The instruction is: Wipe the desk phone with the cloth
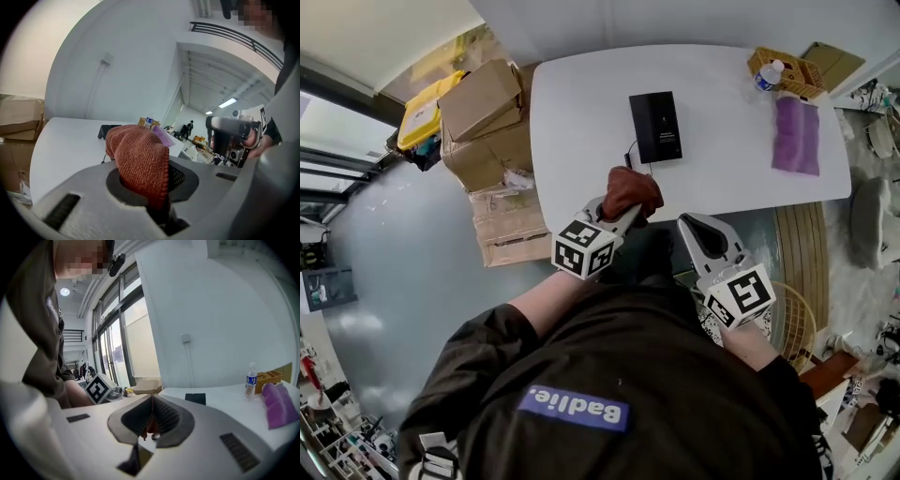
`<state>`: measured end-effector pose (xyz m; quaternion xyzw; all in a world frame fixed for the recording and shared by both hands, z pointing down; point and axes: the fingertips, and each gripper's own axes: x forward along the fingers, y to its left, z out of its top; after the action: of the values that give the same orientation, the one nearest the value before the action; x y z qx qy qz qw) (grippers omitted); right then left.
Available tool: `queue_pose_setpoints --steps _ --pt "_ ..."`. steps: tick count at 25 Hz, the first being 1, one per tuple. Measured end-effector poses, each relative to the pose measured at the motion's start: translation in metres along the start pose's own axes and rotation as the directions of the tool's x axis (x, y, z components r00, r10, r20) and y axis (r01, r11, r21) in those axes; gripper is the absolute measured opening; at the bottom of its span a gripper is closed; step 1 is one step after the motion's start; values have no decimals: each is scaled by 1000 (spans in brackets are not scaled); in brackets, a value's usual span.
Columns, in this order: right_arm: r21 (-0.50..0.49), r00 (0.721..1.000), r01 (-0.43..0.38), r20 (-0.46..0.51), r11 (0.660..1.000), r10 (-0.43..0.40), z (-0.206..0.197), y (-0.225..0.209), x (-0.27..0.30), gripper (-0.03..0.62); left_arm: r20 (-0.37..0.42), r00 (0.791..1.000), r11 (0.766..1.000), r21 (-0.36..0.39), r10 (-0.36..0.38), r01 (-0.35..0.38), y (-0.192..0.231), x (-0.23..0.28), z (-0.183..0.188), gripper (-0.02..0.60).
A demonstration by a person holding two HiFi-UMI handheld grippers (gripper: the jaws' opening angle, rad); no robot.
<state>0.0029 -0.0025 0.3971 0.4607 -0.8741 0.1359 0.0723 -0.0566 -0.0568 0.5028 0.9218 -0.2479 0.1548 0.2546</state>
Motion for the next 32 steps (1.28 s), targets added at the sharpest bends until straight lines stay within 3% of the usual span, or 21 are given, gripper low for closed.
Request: queue_pose_setpoints --steps 5,10,26,32 --pt "2 998 58 25 998 -58 3 42 -3 31 27 998 997 56 -59 57 -16 -50 1 60" --pt "-3 998 60 18 998 -60 4 76 -6 31 41 995 993 88 -88 84 -31 -88 0 60" --pt "-40 994 -111 3 993 111 12 87 -8 31 172 984 992 129 -38 15 -79 -122 61 60" --pt "-46 989 -149 -9 988 149 10 81 -12 31 194 981 991 136 -6 -21 -84 -119 63 60"
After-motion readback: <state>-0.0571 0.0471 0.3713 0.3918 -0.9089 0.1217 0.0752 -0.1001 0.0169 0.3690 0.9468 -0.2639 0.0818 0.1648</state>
